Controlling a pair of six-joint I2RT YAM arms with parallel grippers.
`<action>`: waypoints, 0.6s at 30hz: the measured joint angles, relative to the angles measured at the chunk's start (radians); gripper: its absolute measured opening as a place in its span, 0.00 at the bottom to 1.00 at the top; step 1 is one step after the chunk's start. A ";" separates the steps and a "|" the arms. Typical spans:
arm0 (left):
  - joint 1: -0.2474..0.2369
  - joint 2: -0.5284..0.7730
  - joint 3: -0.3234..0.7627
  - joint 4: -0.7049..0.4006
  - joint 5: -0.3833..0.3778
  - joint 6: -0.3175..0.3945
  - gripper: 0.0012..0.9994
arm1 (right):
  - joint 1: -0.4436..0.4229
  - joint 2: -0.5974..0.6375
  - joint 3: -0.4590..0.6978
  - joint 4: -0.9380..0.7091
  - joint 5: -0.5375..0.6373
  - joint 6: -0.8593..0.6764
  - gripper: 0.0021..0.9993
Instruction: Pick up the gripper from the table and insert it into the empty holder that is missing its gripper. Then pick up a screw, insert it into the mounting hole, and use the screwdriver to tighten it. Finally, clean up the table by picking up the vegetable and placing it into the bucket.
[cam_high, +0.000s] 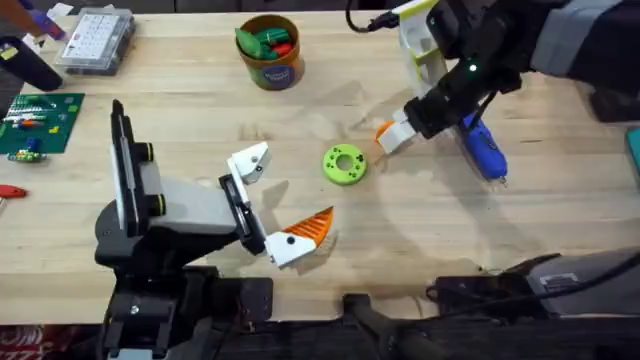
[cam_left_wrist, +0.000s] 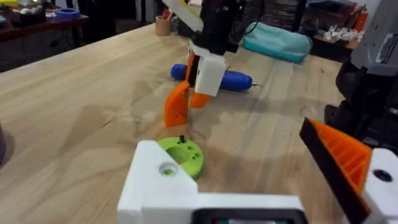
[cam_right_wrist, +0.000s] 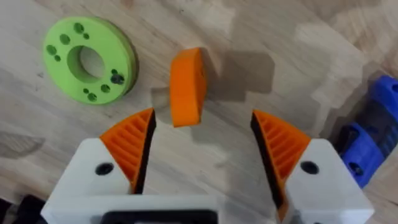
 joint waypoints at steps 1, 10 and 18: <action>0.000 0.000 0.000 0.000 0.000 0.000 0.99 | 0.003 0.000 0.000 0.000 -0.002 -0.007 0.93; 0.000 0.000 0.000 0.000 0.000 0.000 0.99 | 0.034 0.000 0.000 0.008 -0.005 -0.091 0.93; 0.000 0.000 0.000 0.000 0.000 0.000 0.99 | 0.034 0.000 0.014 0.019 -0.005 -0.115 0.93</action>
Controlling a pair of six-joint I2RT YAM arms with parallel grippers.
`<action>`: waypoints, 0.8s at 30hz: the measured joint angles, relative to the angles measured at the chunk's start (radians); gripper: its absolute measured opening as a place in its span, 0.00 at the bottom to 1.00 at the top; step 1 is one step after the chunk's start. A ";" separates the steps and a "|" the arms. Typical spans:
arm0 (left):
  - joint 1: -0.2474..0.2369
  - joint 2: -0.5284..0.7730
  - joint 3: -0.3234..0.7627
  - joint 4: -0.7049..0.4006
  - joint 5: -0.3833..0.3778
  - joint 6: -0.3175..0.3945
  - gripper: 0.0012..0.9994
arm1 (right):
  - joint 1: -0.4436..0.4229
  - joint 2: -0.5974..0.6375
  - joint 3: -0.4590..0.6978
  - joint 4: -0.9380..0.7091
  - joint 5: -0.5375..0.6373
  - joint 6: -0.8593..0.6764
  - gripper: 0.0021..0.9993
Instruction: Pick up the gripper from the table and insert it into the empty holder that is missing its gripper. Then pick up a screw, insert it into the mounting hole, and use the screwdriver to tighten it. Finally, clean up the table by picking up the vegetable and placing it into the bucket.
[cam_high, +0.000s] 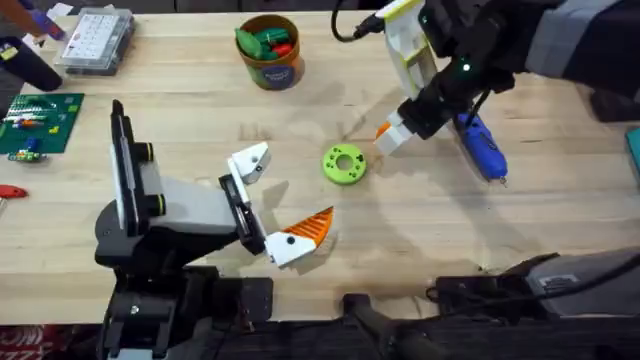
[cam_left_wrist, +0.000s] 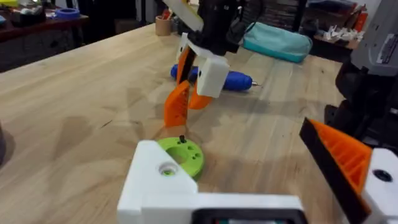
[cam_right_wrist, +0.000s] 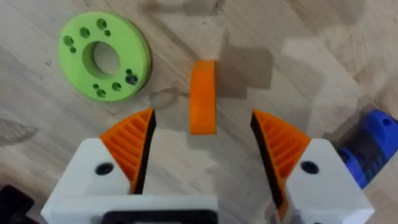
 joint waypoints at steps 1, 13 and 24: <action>0.000 0.000 0.000 0.000 0.000 0.000 0.99 | 0.000 0.000 0.010 -0.008 0.000 -0.001 0.93; 0.000 0.000 0.000 0.000 0.000 0.000 0.99 | 0.000 0.065 0.126 -0.095 0.029 -0.007 0.92; 0.000 0.000 0.000 0.000 0.000 0.000 0.99 | 0.022 0.123 0.126 -0.088 0.034 -0.008 0.65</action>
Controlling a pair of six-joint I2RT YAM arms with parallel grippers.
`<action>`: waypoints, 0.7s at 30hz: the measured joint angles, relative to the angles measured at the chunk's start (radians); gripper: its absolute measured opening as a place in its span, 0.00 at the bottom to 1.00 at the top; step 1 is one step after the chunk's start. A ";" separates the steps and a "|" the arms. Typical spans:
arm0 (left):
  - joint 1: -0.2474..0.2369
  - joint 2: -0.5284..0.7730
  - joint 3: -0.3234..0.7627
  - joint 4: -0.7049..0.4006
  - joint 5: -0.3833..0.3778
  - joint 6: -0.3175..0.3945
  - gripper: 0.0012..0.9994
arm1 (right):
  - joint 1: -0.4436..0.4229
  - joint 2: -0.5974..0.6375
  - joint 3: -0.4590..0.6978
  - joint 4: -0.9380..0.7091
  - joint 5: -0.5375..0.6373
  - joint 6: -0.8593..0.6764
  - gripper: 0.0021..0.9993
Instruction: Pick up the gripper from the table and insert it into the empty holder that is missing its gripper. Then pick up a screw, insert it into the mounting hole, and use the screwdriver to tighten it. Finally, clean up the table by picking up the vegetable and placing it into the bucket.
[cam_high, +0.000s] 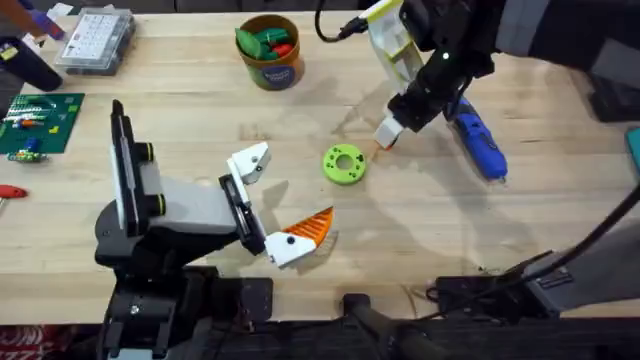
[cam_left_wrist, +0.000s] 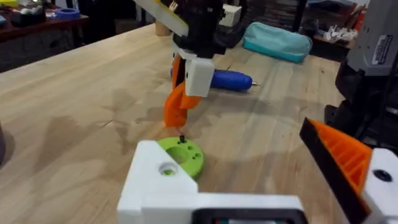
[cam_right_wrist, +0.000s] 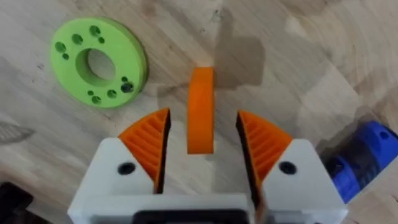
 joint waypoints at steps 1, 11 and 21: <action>0.000 0.000 0.000 0.000 0.000 0.000 0.99 | 0.000 0.000 0.000 0.000 0.000 0.000 0.63; 0.000 0.000 0.000 0.000 0.000 0.000 0.99 | 0.000 0.000 0.000 0.000 0.002 -0.006 0.16; 0.000 0.000 0.000 0.000 0.000 0.000 0.99 | 0.000 -0.001 0.002 -0.003 -0.004 -0.003 0.01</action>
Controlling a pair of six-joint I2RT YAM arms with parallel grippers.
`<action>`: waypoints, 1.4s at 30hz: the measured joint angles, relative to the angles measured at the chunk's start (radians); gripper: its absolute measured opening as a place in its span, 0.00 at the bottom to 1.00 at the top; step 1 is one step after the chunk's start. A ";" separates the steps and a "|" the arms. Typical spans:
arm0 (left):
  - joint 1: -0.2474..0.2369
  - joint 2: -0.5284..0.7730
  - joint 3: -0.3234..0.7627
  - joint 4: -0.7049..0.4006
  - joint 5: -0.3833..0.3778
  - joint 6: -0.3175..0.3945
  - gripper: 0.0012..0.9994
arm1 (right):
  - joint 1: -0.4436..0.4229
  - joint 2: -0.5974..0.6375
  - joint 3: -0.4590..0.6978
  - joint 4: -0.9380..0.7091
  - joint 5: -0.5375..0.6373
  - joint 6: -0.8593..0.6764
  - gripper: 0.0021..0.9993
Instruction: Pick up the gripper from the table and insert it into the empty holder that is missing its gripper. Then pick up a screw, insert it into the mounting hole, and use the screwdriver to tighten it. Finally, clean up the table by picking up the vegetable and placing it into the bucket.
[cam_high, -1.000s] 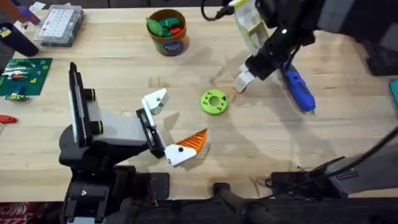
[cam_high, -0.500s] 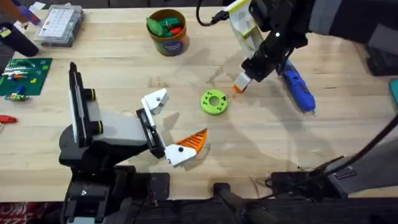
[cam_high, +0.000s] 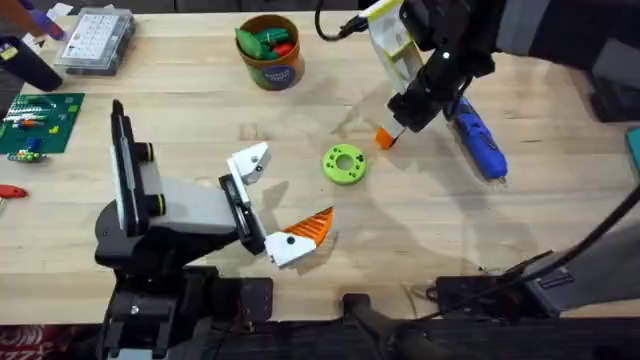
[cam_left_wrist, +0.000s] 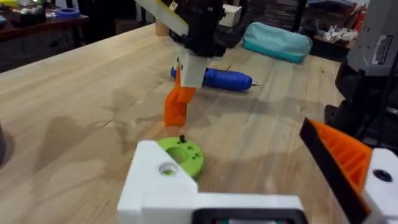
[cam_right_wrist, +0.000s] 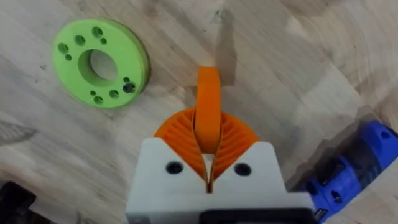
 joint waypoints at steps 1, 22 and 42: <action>0.000 0.000 0.000 0.000 0.000 0.000 0.99 | 0.000 -0.002 0.000 -0.003 -0.002 0.000 0.01; 0.000 0.000 0.000 0.000 0.000 0.000 0.99 | 0.000 -0.318 0.113 -0.111 -0.038 0.121 0.01; 0.000 0.000 0.000 0.000 0.000 0.000 0.99 | -0.030 -0.605 -0.282 0.476 -0.281 0.473 0.00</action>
